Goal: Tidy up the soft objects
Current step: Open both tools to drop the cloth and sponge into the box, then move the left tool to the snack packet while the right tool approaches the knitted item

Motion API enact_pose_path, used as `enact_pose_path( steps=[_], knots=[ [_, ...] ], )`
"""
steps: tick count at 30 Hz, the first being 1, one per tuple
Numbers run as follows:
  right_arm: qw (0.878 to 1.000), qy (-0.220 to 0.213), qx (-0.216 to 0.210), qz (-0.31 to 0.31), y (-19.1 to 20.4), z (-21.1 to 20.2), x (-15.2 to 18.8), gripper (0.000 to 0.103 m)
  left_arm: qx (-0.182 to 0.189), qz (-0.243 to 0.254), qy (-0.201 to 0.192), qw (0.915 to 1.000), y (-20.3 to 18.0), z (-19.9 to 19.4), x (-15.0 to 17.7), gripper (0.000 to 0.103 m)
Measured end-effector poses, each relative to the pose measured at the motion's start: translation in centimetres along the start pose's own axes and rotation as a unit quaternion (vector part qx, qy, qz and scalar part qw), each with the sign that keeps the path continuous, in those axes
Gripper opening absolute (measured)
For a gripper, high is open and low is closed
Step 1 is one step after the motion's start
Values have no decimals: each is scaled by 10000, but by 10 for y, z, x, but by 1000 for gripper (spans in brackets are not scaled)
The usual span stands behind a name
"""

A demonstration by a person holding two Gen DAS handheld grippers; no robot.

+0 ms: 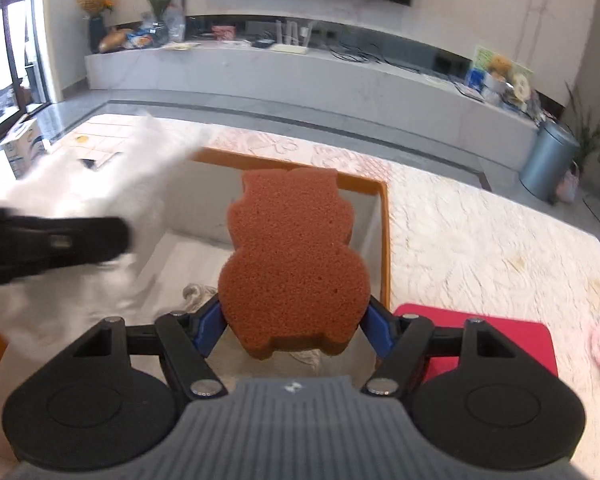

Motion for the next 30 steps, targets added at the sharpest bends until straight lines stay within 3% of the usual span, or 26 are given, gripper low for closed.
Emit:
enact_pose_path(
  steps=[3, 5, 7, 9, 10, 19, 25, 30],
  knots=[
    [9998, 66, -146, -151, -1, 4, 5, 72, -405, -204, 11, 9990, 8, 1, 1, 46],
    [9995, 109, -156, -265, -1, 5, 9, 74, -548, -471, 3, 9974, 16, -1, 1, 79],
    [9990, 121, -143, -413, -1, 6, 9, 76, -575, -702, -176, 9957, 22, -8, -1, 90],
    [9988, 80, -167, -451, 6, -3, 10, 80, -684, -603, -179, 9957, 23, -15, -4, 90],
    [9989, 47, -187, -431, 6, -5, 11, 88, -710, -546, -160, 9959, 21, -19, -7, 90],
    [9965, -675, -434, -224, -5, -69, -12, 96, -651, -475, -646, 9947, -16, -72, -42, 92],
    [9905, -1358, 210, -72, -78, -150, -26, 97, -473, -355, -1024, 9930, -70, -107, -56, 95],
    [9842, -1509, 921, 48, -162, -208, -17, 97, -170, -194, -1148, 9931, -127, -112, -56, 96]
  ],
)
Point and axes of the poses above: each gripper's, at about its wrist camera, not at the fingertips, and z roughly the way its jaws point, y to its left, x to its underside, the point moved 10 cm from there along z, roughly the way its jaws point, and after that the axes turned 9 degrees about -x, right-handed, at the moved point
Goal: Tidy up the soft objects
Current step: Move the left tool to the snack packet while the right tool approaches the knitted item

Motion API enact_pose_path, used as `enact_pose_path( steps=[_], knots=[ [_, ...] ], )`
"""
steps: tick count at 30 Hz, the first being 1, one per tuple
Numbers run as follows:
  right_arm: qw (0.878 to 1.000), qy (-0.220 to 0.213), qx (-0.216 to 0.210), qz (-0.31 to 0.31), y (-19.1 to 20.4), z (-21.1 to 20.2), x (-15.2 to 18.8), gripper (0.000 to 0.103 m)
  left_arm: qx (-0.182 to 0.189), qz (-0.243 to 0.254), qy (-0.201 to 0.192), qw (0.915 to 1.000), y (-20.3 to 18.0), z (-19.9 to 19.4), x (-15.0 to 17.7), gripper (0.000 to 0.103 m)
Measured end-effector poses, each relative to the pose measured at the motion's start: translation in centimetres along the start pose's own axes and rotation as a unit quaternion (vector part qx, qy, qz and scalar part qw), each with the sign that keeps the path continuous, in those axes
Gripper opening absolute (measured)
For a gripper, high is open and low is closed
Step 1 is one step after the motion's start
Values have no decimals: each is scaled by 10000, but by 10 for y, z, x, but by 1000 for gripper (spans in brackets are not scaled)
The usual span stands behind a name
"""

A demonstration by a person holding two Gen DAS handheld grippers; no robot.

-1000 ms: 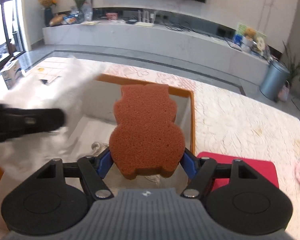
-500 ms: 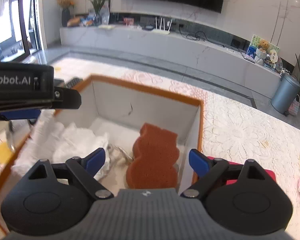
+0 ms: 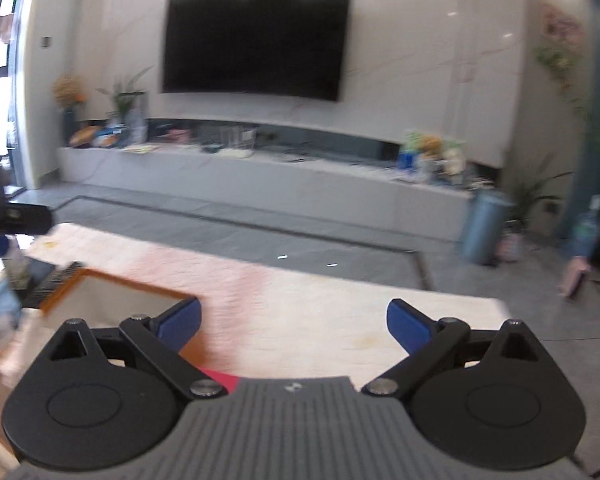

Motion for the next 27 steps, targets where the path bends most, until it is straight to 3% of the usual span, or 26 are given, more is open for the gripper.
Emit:
enact_pose_path(
  steps=[4, 7, 13, 16, 20, 23, 27],
  knots=[
    [9982, 2, 590, 52, -68, -30, 11, 97, 219, 346, 140, 9991, -52, 8, 23, 96],
    [9964, 50, 788, 298, -110, -45, 31, 98, 240, 727, 260, 9967, -90, 19, 52, 96],
    [9895, 362, 1335, 417, -173, -41, 83, 98, 200, 1458, 515, 9878, -164, 41, 121, 96],
    [9885, 261, 1178, 908, -196, -34, 104, 98, 214, 1709, 529, 9836, -190, 53, 152, 96],
    [9866, 19, 955, 1326, -216, -22, 128, 98, 220, 1631, 691, 9839, -206, 75, 185, 96],
    [9890, -66, 767, 1267, -224, -9, 146, 98, -49, 1900, 571, 9801, -212, 92, 204, 96],
    [9888, 59, 951, 1147, -238, 18, 172, 98, -580, 2402, 155, 9689, -217, 105, 226, 96]
  ],
)
Point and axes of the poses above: each gripper's, at about its wrist camera, not at the fingertips, and z roughly the way its jaws point, y to its left, x to its underside, the point moved 10 cm from there along z, roughly the way its jaws point, and after that the axes turned 9 degrees about -x, right-handed, at the moved point
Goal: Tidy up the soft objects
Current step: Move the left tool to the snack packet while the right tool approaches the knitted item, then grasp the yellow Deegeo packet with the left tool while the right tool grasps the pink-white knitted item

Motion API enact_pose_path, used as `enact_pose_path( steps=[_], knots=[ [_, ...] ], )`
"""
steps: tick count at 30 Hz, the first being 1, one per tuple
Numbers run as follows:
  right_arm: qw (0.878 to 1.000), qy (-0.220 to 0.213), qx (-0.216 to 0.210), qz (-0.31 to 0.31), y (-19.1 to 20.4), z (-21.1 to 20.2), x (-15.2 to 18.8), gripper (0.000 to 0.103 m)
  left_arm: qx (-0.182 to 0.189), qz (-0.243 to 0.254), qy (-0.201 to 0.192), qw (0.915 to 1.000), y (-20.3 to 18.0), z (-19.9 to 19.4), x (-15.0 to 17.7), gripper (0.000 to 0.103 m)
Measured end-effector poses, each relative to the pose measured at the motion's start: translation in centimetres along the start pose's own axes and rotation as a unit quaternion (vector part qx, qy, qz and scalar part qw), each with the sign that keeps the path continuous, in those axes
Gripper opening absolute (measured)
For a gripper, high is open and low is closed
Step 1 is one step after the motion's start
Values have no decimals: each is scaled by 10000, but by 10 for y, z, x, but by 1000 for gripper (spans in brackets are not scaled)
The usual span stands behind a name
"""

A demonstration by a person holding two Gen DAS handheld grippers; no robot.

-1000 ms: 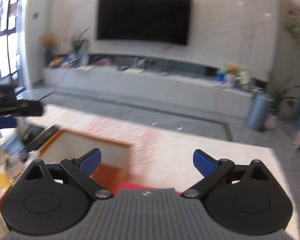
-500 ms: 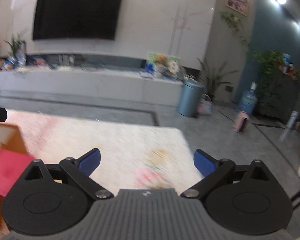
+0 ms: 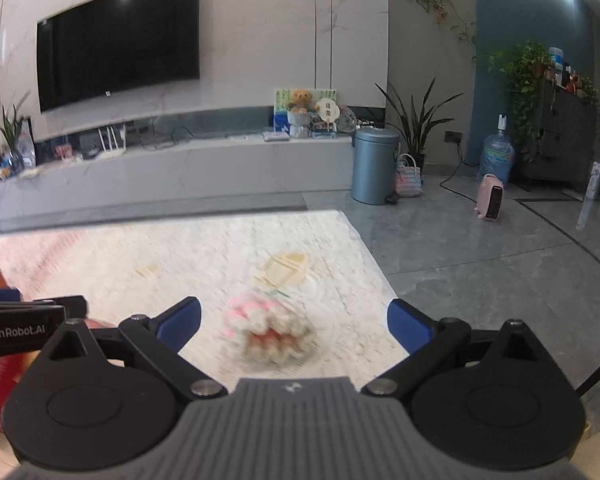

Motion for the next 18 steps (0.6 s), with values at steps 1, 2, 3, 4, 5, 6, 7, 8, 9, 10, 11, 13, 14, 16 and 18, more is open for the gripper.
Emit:
enact_pose_path(
  steps=[1, 2, 3, 4, 5, 6, 7, 8, 9, 10, 11, 13, 14, 16, 18],
  knots=[
    [9999, -8, 98, 23, -1, 7, 5, 98, -84, 62, -53, 9999, -5, 0, 2, 96],
    [9999, -38, 139, 55, -1, 15, 9, 98, -170, 91, -74, 9998, -8, 2, 4, 96],
    [9999, -51, 70, 92, 2, 22, 13, 99, -238, 111, -68, 9996, -11, 5, 7, 96],
    [9999, -46, -86, 105, 8, 31, 15, 100, -348, 109, -39, 9993, -12, 10, 9, 92],
    [9998, -61, -154, 101, 12, 39, 18, 100, -517, 68, -16, 9986, -9, 16, 12, 93],
    [9998, -85, -144, 60, 14, 46, 19, 100, -613, 26, -4, 9981, -6, 22, 14, 93],
    [9998, -115, -168, 7, 17, 52, 20, 100, -658, 0, 51, 9978, -4, 28, 16, 93],
    [9997, -100, -239, -19, 20, 58, 22, 100, -694, -21, 123, 9975, -2, 35, 19, 94],
    [9995, -19, -329, -21, 23, 66, 23, 100, -723, -21, 191, 9972, 0, 41, 21, 94],
    [9992, 43, -400, -27, 25, 74, 23, 100, -766, 6, 235, 9968, 1, 47, 23, 95],
    [9992, 35, -402, -33, 26, 80, 21, 100, -845, 54, 251, 9961, 3, 51, 25, 95],
    [9994, 20, -340, -6, 27, 93, 20, 100, -1046, 188, 228, 9941, 6, 59, 28, 96],
    [9994, 44, -326, 51, 27, 99, 21, 100, -1154, 289, 231, 9926, 6, 64, 31, 98],
    [9994, 120, -257, 200, 25, 109, 24, 100, -1345, 489, 324, 9892, 7, 74, 38, 100],
    [9992, 234, -153, 291, 21, 119, 29, 100, -1481, 704, 310, 9860, 3, 81, 42, 103]
  ],
)
Point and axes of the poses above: each gripper's, at about its wrist camera, not at the fingertips, and z roughly the way its jaws point, y to its left, x to its underside, the point moved 10 cm from there along z, roughly the way its jaws point, and after that the axes turned 9 degrees about -x, right-handed, at the moved point
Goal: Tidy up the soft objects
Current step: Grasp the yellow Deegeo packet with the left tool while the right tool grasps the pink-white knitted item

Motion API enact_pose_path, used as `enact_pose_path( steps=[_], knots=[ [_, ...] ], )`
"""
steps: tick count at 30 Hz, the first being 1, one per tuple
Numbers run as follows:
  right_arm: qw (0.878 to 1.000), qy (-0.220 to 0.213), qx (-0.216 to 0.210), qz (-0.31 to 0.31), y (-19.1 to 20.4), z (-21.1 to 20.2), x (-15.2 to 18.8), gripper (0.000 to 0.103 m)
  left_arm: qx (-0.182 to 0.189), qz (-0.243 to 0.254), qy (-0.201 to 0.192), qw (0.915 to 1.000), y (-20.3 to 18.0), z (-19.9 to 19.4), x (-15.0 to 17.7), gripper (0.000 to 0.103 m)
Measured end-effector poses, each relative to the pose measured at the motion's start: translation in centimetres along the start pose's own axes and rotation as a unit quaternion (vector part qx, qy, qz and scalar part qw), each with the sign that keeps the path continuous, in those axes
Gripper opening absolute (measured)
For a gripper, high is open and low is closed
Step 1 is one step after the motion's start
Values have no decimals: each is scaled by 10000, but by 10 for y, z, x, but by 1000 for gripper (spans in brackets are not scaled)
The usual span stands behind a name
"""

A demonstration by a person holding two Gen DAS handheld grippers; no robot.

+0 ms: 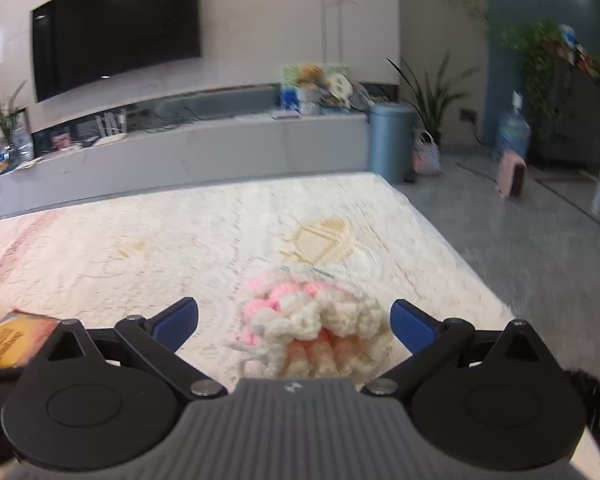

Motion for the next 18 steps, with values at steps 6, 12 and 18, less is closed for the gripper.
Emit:
enact_pose_path(
  steps=[6, 12, 18],
  knots=[
    [9988, 454, 52, 159, -17, 15, 20, 99, -187, -100, -3, 9998, -3, 3, 1, 103],
    [9985, 327, -231, 381, -25, 12, 22, 68, 72, -517, 205, 9984, -2, 6, 0, 95],
    [9973, 271, -428, 537, -30, 4, 19, 45, 454, -578, 303, 9968, -6, -1, 1, 63]
  ],
)
Point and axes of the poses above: each gripper's, at about its wrist camera, not at the fingertips, and z roughly the way its jaws point, y to its left, x to its underside, the point moved 10 cm from there along z, roughly the way its jaws point, and after that the axes turned 9 degrees about -x, right-handed, at the moved point
